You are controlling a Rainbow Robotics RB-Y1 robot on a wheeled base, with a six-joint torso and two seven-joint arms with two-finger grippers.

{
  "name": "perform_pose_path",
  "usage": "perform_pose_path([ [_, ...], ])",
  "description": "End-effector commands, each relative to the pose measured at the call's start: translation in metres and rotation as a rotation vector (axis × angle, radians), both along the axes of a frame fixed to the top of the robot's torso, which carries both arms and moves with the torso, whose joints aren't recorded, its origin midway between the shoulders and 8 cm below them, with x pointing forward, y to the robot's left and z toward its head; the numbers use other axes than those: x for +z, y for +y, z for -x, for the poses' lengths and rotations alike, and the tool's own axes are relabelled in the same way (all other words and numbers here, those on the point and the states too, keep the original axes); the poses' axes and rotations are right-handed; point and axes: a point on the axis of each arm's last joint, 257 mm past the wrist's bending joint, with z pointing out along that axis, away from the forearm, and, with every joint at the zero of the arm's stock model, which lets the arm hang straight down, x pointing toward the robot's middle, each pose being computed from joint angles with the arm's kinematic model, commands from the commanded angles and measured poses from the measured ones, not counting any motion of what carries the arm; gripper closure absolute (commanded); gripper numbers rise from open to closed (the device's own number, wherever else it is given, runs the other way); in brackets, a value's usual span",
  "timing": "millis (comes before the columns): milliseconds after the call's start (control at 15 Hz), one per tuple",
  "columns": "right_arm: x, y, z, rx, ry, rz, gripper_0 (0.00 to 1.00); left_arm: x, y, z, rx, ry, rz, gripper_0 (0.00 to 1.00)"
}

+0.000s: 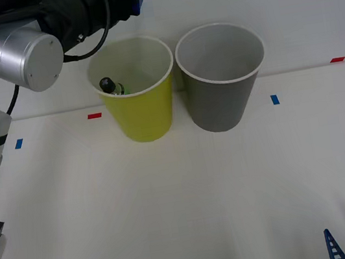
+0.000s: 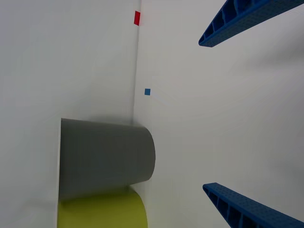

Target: Put cans in the gray bin and PET bottles in the light green bin.

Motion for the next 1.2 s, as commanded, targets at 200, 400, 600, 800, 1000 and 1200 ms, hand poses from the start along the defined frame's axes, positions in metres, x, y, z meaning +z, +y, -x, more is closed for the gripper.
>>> perform_pose_path([
  [200, 0.0, 0.0, 0.0, 0.0, 0.0, 0.0, 0.0, 0.041, 0.022, 0.032, 0.027, -0.074, -0.083, 0.0],
  [400, 0.0, 0.0, 0.0, 0.0, 0.0, 0.0, 0.0, 0.046, 0.041, 0.051, 0.07, -0.15, -0.116, 0.0],
  [600, 0.0, 0.0, 0.0, 0.0, 0.0, 0.0, 0.0, 0.013, 0.069, 0.098, 0.107, -0.164, -0.069, 0.0],
  [800, 0.0, 0.0, 0.0, 0.0, 0.0, 0.0, 0.0, -0.027, 0.092, 0.143, 0.142, -0.132, -0.063, 0.0],
  [1000, 0.0, 0.0, 0.0, 0.0, 0.0, 0.0, 0.0, -0.071, 0.101, 0.174, 0.151, -0.061, -0.052, 0.0],
  [1200, 0.0, 0.0, 0.0, 0.0, 0.0, 0.0, 0.0, -0.134, 0.121, 0.196, 0.191, 0.081, -0.04, 0.0],
])
